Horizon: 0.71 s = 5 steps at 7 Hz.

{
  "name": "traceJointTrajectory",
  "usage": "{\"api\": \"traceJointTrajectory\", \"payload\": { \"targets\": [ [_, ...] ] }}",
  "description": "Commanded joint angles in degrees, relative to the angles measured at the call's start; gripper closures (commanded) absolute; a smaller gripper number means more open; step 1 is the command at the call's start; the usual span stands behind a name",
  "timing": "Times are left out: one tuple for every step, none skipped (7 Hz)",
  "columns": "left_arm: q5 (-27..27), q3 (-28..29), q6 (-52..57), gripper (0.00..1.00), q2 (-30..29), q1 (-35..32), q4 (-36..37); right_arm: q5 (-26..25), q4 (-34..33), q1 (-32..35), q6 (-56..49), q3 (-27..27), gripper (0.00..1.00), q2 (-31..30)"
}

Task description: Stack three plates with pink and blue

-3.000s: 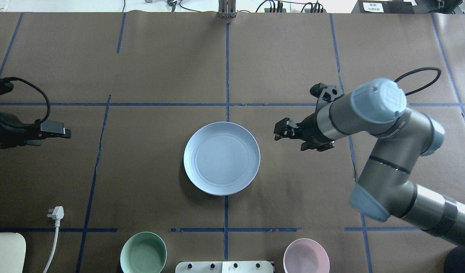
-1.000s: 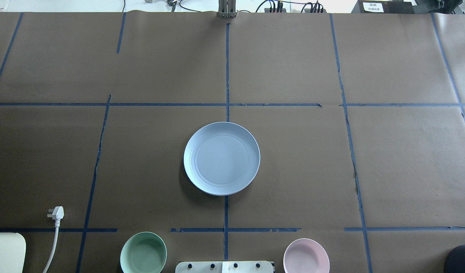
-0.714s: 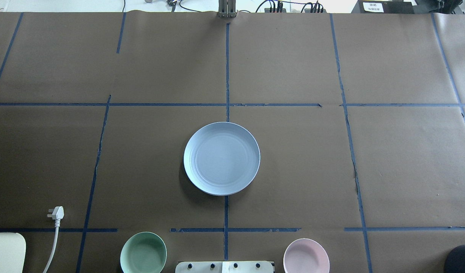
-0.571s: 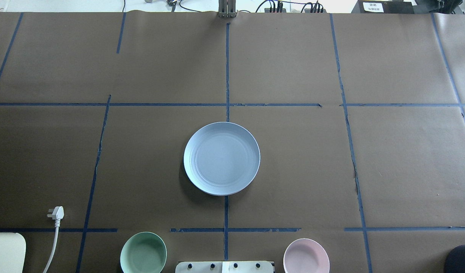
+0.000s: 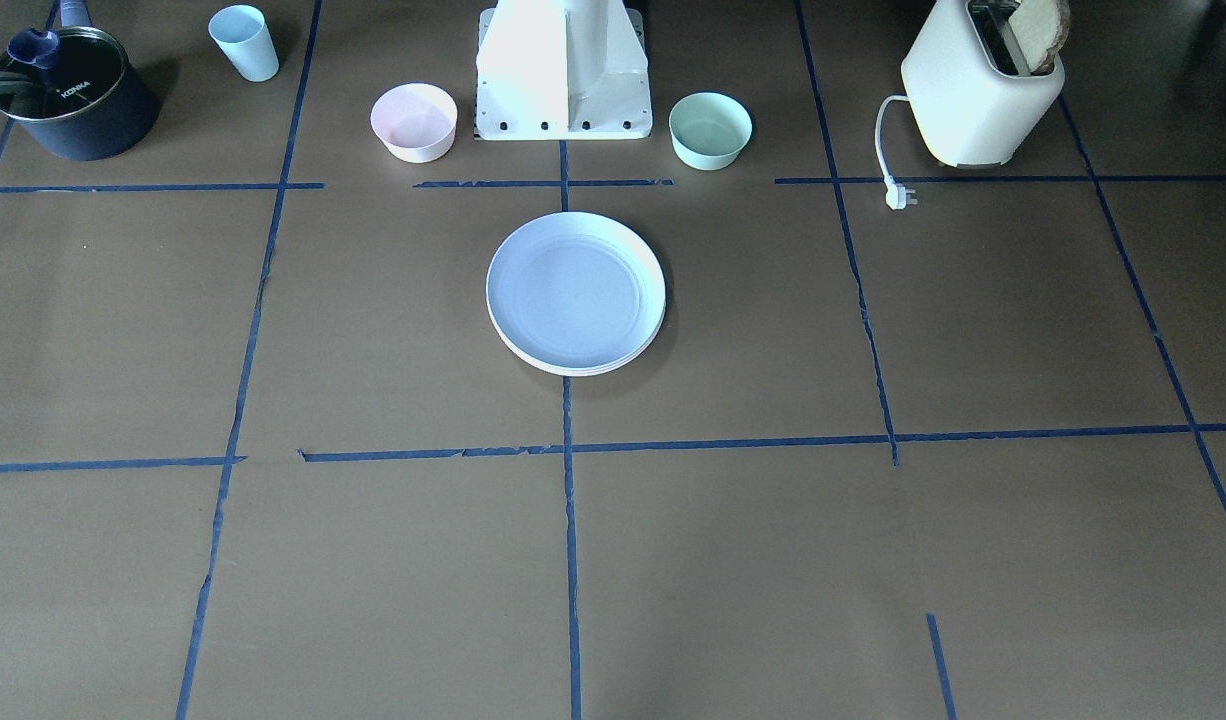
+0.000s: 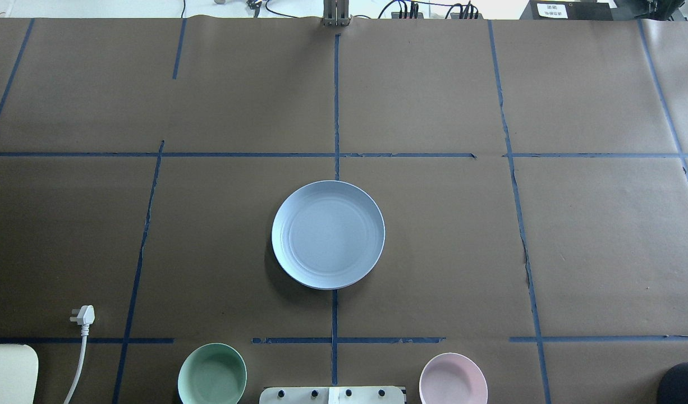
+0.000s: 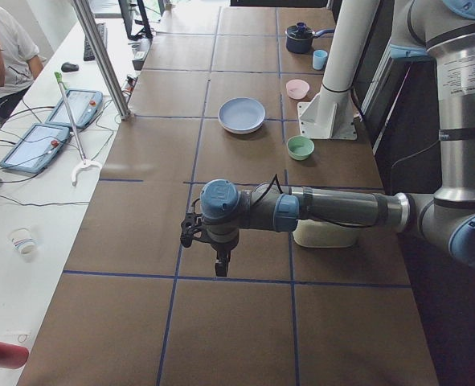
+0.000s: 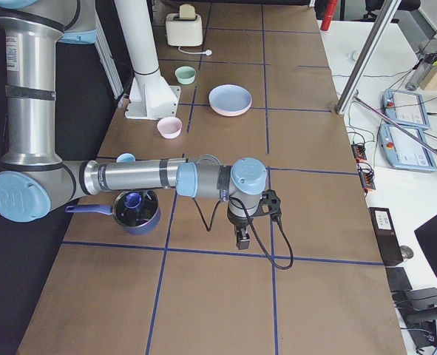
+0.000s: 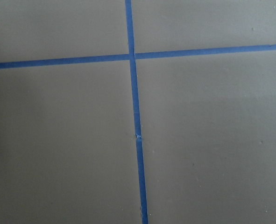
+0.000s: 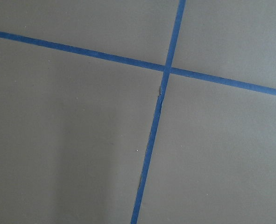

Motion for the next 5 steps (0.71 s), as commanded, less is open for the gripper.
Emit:
{"api": "traceJointTrajectory", "payload": {
  "targets": [
    [0.13,-0.53,0.04,0.00,0.51,-0.07,-0.41,0.06,0.28,-0.03,0.00,-0.01,0.00,-0.62],
    [0.13,-0.79,-0.05,0.00,0.51,-0.07,-0.41,0.06,0.37,-0.03,0.09,0.16,0.00,-1.06],
    [-0.30,-0.70,-0.49,0.00,0.43,0.01,-0.41,0.23,0.37,-0.03,0.00,0.08,0.00,-1.50],
    [-0.39,-0.70,-0.32,0.00,0.51,0.01,-0.41,0.23,0.37,-0.03,0.00,-0.10,0.00,-1.50],
    [-0.22,-0.70,-0.05,0.00,0.60,-0.07,-0.41,0.49,0.37,0.06,0.00,0.68,0.00,-1.59]
  ]
}}
